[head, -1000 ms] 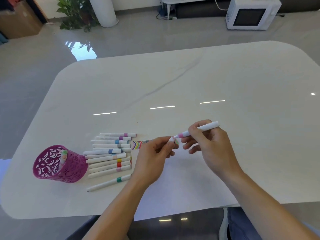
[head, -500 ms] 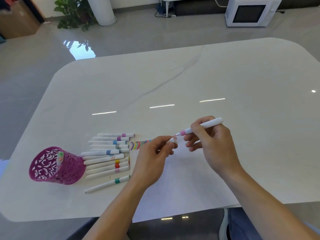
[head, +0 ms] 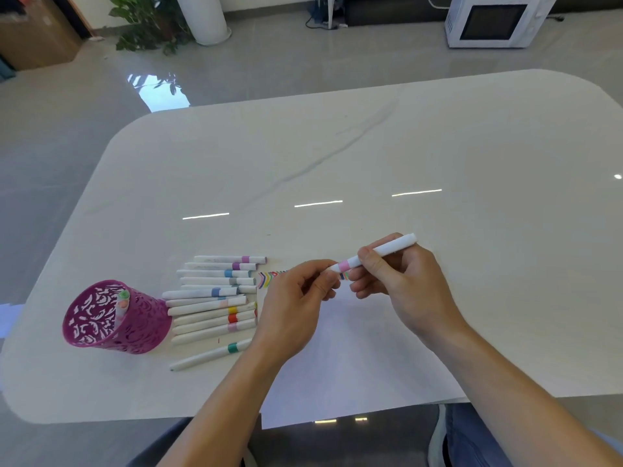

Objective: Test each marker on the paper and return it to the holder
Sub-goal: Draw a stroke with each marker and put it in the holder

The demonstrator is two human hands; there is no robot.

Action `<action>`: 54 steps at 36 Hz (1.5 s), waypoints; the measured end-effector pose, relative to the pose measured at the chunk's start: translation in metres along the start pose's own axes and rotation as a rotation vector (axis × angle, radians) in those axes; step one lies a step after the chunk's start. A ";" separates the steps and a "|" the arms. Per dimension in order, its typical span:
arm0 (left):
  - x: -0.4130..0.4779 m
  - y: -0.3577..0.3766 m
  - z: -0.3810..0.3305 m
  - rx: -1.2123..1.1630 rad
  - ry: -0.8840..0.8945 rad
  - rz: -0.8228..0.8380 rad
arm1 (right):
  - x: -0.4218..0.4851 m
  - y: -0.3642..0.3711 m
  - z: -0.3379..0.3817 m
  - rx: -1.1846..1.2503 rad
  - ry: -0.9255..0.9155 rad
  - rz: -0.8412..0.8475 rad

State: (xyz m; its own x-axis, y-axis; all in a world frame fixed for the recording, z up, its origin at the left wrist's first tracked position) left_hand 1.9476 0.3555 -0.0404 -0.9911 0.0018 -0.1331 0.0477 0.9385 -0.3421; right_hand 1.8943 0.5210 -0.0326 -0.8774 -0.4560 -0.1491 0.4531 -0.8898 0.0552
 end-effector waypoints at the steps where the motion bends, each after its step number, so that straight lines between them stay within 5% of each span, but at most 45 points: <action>1: -0.001 0.000 0.000 0.021 0.004 -0.008 | 0.000 0.001 -0.001 0.007 0.002 0.000; 23: 0.002 -0.010 0.001 -0.030 -0.011 -0.023 | 0.002 0.006 -0.005 0.196 0.094 0.061; 29: -0.003 -0.015 -0.002 -0.255 -0.026 -0.091 | 0.003 0.009 -0.007 0.217 0.274 0.107; 37: -0.014 -0.033 -0.008 -0.544 -0.010 -0.242 | 0.001 0.013 -0.008 -0.045 0.357 0.152; 41: -0.028 -0.053 -0.018 -0.408 0.067 -0.413 | -0.001 0.018 -0.011 -0.210 0.357 0.173; 47: -0.055 -0.090 -0.032 0.160 0.216 -0.666 | -0.001 0.024 -0.018 -0.393 0.355 0.210; 54: -0.074 -0.129 -0.031 0.567 0.329 -0.784 | -0.001 0.027 -0.020 -0.538 0.331 0.210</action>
State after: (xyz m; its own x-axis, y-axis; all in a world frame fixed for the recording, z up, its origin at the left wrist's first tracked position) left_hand 2.0110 0.2452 0.0421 -0.7493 -0.3680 0.5506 -0.6623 0.4149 -0.6239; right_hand 1.9102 0.4976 -0.0508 -0.7059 -0.5124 -0.4890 0.7001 -0.6098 -0.3716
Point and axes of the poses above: each hand's wrist, its own x-axis towards the middle knuckle, its own y-axis out of the palm, z = x × y, the point moved 3 cm from there along x, towards the middle knuckle, and after that the axes turned 11 degrees about z, right-handed, at the moved point
